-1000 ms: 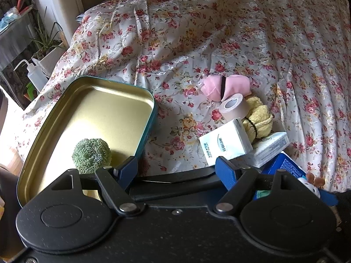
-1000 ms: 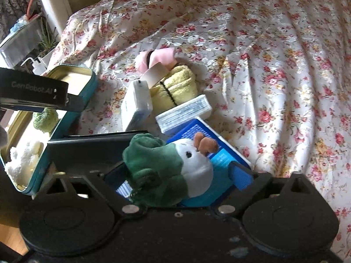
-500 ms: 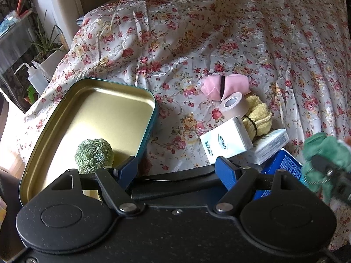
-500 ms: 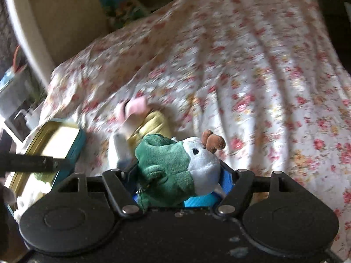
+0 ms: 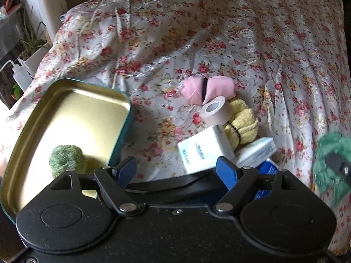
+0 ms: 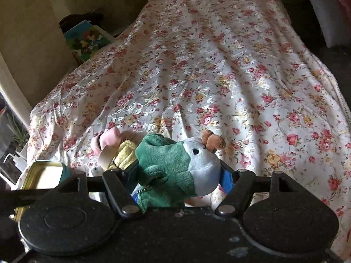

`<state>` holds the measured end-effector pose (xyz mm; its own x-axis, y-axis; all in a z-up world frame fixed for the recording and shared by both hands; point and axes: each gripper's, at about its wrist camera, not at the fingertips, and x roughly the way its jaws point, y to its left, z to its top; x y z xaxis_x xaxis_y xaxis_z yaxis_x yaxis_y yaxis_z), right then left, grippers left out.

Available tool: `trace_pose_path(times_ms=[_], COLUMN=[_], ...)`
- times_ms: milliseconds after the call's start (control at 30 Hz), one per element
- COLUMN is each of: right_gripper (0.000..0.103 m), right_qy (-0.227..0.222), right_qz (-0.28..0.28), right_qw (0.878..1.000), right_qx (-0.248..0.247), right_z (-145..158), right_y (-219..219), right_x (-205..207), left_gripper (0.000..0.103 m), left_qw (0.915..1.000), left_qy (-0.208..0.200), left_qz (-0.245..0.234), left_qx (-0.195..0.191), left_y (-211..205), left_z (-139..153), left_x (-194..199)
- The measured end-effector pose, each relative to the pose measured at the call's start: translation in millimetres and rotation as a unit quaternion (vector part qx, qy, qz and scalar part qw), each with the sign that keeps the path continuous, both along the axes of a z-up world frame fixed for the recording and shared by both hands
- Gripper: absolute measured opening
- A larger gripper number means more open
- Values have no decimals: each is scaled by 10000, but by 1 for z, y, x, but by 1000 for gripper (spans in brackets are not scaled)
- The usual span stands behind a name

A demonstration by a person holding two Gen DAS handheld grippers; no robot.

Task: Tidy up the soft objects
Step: 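Grasp the white tissue pack with the left gripper while the right gripper holds the plush toy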

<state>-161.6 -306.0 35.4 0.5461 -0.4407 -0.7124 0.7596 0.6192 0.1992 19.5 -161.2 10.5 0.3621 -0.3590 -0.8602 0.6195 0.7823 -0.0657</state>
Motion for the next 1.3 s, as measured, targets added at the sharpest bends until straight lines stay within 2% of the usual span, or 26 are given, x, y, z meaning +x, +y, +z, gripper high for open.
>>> trace_pose_path(times_ms=[67,233,433,633,733,900,1033,1133,1300], right_gripper=[71,71,71,71,71,71,72,72,72], right_qy=[-10,-51,-93,-92,-106,-94,-104,-82,-52], right_qz=[44,100,216,247,218,235,244,250,231], right_qw=[10000,9999,9996,9993,9993,9991,9990,9990,9988], right_qx=[16,113,179,249,290,336,364,369,428], right_z=[0,-1,-1,-2,-2,-4,-4,-5,-8], right_y=[1,2,3,2,1,-1,-1,-2,-5], right_x=[-1,-6,-5,-5,-6,-5,-5,-4,-4], left_gripper=[83,83,83,83,83,83,87,87,87], left_qw=[10000,9995,9992,9991,9995,9990,9977,9971,9979], left_qy=[-39,-224,-16,-41,52,391,559,648,640], left_qz=[41,93,214,158,154,198,190,183,25], left_qx=[-6,222,342,388,281,-117,-336,-364,-62], left_y=[-8,-21,-25,-36,-39,-38,-40,-45,-55], left_z=[-5,-20,-34,-39,-39,-38,-38,-40,-51], left_x=[3,10,20,21,22,26,27,25,17])
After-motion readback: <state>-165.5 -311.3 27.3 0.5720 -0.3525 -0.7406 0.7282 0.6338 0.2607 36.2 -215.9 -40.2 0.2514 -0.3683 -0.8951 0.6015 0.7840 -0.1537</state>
